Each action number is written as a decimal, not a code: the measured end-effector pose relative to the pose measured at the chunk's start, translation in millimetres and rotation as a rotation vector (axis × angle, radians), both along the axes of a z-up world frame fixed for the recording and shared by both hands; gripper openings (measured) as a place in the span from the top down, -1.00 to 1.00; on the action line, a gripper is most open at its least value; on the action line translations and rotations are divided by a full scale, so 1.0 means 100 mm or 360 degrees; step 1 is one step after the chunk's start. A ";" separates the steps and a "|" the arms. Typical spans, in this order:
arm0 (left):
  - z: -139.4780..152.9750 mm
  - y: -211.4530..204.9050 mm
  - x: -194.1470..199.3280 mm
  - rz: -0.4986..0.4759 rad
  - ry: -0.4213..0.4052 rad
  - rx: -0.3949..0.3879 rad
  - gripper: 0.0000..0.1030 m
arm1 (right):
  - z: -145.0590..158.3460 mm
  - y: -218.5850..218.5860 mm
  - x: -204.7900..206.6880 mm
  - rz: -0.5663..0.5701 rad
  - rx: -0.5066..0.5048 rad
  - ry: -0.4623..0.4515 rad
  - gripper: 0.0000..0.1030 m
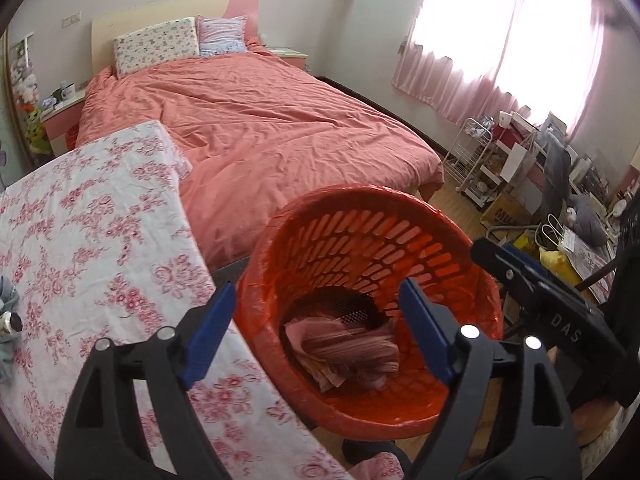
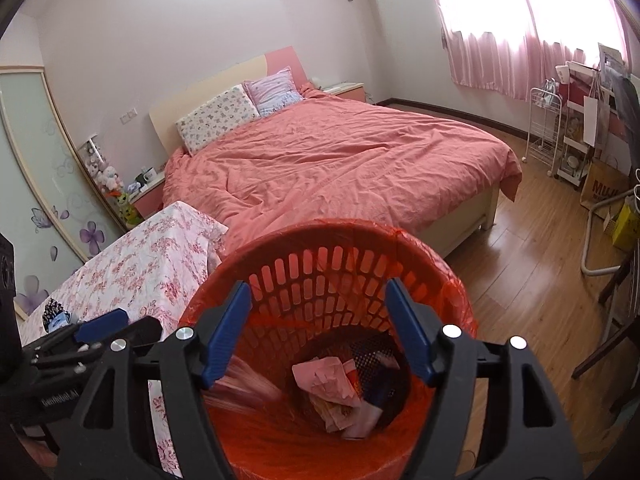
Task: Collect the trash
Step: 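Carry scrunchie and chip bag over the orange basket and open both tools, then return both tools to the table toward the green sock and tissue pack, then grasp the green sock with the left tool while the right tool grasps the Vinda tissue pack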
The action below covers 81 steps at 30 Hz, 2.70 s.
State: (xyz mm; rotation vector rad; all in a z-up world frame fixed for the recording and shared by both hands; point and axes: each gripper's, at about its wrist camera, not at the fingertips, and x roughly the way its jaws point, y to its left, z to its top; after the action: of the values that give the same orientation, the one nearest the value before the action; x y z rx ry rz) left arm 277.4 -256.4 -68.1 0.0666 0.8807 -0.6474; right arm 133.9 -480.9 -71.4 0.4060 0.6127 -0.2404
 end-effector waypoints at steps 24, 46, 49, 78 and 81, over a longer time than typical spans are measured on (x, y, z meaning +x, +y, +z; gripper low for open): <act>0.03 2.60 -0.19 0.0730 -0.0097 0.0277 -0.61 | 0.08 1.23 0.02 0.0348 -0.0220 0.0070 -0.36; -0.18 3.76 0.11 0.1109 -0.0027 0.0320 0.78 | -0.08 2.31 0.29 0.0681 -0.0240 0.0188 -0.36; -0.11 4.08 0.02 0.1272 -0.0068 0.0343 0.78 | -0.09 2.42 0.31 0.0716 -0.0244 0.0194 -0.36; -0.32 4.50 0.08 0.1250 0.0034 0.0328 -0.02 | 0.01 3.89 1.60 0.1200 -0.0449 0.0228 -0.36; -0.32 4.49 0.08 0.1249 0.0035 0.0325 -0.03 | 0.00 3.93 1.62 0.1240 -0.0455 0.0256 -0.36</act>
State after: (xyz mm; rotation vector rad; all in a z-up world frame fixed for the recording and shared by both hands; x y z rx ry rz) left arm 285.6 192.9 -100.4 -0.1017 0.9052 0.1749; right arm 296.2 -87.9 -71.6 -0.1454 0.8370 0.3865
